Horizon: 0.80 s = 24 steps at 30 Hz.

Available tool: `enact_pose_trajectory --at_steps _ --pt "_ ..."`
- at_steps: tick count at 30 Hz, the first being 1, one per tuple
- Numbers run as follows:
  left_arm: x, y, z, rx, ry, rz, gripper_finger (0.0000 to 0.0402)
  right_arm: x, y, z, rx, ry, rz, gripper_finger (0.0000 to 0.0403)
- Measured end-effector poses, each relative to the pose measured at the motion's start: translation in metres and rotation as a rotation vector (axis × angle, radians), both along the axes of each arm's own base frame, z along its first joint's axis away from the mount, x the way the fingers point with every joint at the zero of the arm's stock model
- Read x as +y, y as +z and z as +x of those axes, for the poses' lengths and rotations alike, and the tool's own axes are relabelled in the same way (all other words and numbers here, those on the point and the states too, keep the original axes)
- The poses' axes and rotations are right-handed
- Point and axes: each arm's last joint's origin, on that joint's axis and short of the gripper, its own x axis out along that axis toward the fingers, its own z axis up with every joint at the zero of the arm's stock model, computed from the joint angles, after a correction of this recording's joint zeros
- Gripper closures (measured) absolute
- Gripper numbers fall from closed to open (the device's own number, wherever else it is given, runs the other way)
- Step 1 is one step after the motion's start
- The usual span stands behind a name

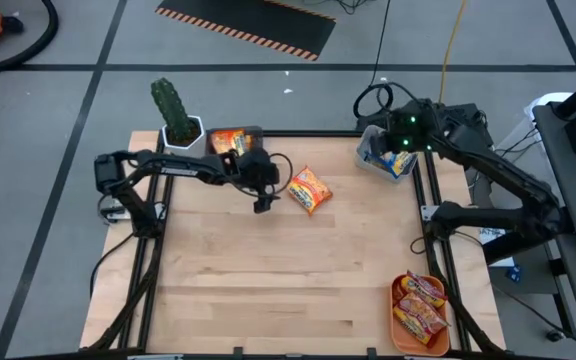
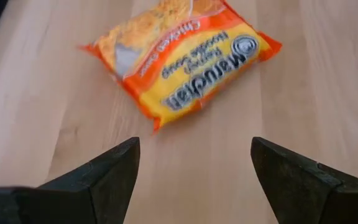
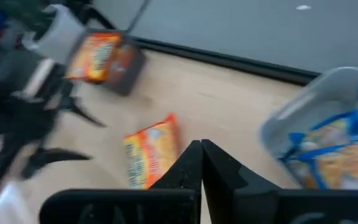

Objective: Sort Maruchan noodles
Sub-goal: Put the orange noodle pack into the black bin

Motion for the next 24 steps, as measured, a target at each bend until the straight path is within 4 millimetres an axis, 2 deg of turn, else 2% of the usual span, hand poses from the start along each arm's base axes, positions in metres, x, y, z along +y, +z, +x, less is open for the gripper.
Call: enact_pose_trajectory --at_steps 5,9,17,24 --pt "-0.001 -0.017 0.015 -0.042 -0.019 0.018 0.0092 0.019 0.006 0.009 -0.055 0.065 0.016 0.0403" --pt "0.001 -0.028 0.021 -0.047 -0.021 0.018 0.0092 0.026 0.007 0.020 -0.089 0.108 0.008 0.0403" --pt "0.000 -0.055 0.026 0.007 -0.041 -0.004 0.0092 0.027 0.006 0.036 -0.086 0.124 -0.069 0.0403" --pt "-0.007 -0.062 0.030 0.011 -0.051 0.007 0.0092 0.026 0.005 0.040 -0.078 0.152 -0.093 0.0403"
